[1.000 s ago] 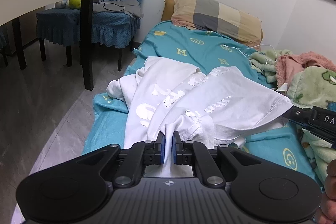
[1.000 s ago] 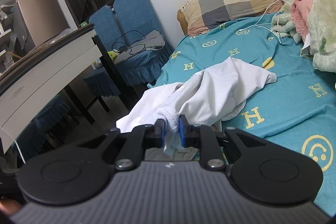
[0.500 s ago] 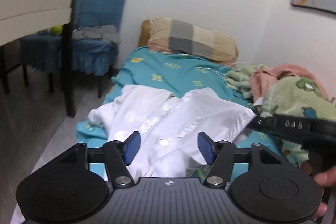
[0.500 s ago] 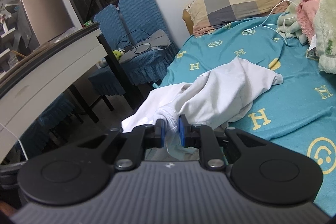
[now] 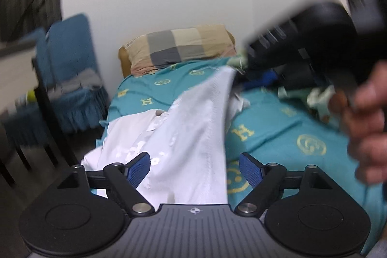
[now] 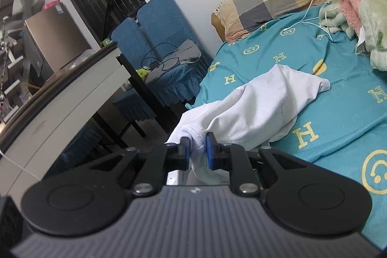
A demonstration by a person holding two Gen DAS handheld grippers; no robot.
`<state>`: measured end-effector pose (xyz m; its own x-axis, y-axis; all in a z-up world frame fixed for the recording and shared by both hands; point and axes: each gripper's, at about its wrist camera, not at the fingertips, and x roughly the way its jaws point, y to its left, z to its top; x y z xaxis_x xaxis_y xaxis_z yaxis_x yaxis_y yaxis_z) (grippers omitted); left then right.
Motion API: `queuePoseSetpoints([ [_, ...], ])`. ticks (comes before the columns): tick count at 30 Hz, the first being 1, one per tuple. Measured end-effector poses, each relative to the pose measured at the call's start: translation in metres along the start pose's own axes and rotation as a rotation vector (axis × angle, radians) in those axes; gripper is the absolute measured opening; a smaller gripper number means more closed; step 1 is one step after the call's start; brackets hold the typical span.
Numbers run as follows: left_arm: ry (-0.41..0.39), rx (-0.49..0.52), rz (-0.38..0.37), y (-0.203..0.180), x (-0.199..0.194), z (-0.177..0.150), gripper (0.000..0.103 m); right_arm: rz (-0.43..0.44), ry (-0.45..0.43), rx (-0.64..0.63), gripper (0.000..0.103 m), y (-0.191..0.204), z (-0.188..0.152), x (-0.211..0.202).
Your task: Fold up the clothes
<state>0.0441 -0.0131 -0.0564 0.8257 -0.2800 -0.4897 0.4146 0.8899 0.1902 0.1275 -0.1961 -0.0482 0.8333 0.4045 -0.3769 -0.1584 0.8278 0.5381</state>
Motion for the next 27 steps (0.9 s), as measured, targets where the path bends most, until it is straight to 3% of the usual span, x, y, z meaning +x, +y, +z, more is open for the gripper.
queuePoseSetpoints([
  [5,0.114,0.019,0.140,-0.017,0.031,-0.014,0.082,0.019,-0.014,0.024,0.017,-0.002,0.003,-0.003],
  [8,0.222,-0.129,0.242,0.003,0.044,-0.019,0.078,0.007,-0.035,0.031,0.017,-0.004,0.005,-0.006],
  [10,0.245,-0.273,0.286,0.026,0.037,-0.022,0.077,-0.013,-0.053,0.043,0.017,-0.008,0.006,-0.007],
  [13,0.198,-0.462,0.365,0.059,0.015,-0.021,0.077,-0.061,-0.076,0.062,0.017,-0.016,0.007,-0.009],
  [15,0.126,-0.525,0.424,0.073,-0.004,-0.017,0.078,-0.104,-0.079,0.046,0.017,-0.020,0.007,-0.008],
  [19,0.008,-0.573,0.452,0.087,-0.028,-0.003,0.078,-0.184,-0.020,-0.028,0.017,-0.021,-0.004,0.004],
  [27,-0.023,-0.615,0.433,0.093,-0.040,-0.001,0.073,-0.291,0.178,-0.234,0.025,-0.014,-0.037,0.047],
])
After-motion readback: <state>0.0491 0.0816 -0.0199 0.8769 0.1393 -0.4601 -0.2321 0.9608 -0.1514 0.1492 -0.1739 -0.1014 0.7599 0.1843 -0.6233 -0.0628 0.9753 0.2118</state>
